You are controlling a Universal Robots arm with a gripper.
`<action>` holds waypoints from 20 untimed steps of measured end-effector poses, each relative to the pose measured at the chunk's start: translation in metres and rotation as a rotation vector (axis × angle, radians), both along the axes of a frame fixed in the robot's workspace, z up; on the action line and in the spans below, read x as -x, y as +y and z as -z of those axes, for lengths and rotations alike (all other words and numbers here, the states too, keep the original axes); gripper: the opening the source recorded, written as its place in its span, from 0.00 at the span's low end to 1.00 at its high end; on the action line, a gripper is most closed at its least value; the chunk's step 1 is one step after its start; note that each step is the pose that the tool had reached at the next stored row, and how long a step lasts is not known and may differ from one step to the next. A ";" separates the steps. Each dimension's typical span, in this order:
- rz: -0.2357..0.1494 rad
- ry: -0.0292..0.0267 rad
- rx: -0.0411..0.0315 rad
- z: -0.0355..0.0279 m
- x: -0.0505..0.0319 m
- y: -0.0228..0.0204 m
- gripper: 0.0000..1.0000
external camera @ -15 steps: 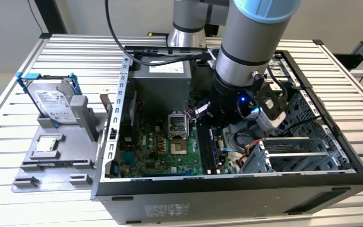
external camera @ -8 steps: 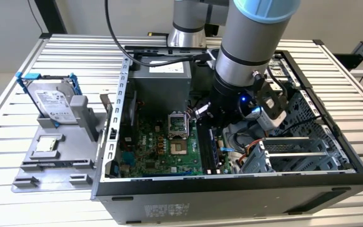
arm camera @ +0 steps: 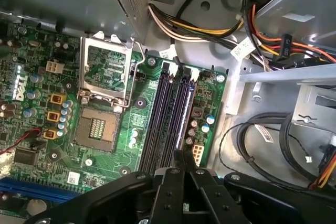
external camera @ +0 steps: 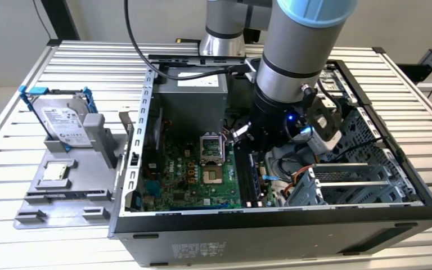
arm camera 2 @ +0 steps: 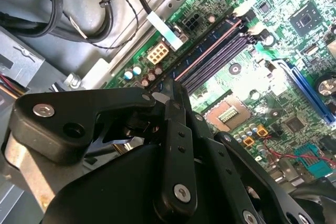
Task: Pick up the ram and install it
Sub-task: 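Press down the ram until it locks into place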
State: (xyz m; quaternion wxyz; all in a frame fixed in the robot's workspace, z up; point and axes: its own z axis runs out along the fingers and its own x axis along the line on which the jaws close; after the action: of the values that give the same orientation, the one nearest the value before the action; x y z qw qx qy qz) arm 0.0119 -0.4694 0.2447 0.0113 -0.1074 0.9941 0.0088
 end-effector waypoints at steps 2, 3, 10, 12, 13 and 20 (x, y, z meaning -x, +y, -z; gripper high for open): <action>-0.006 -0.0018 0.0006 0.0000 0.0000 0.0000 0.00; -0.009 -0.0029 0.0010 -0.0001 0.0000 0.0000 0.00; -0.027 -0.0087 0.0025 -0.0001 0.0000 0.0000 0.00; -0.044 -0.0098 0.0022 -0.0001 0.0000 0.0001 0.00; -0.061 -0.0103 0.0023 -0.0002 0.0000 0.0001 0.00; -0.184 -0.0127 0.0019 -0.0003 0.0000 0.0000 0.00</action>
State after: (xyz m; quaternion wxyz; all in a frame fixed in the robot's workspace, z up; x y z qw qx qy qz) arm 0.0118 -0.4694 0.2449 0.0167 -0.1982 0.9800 0.0082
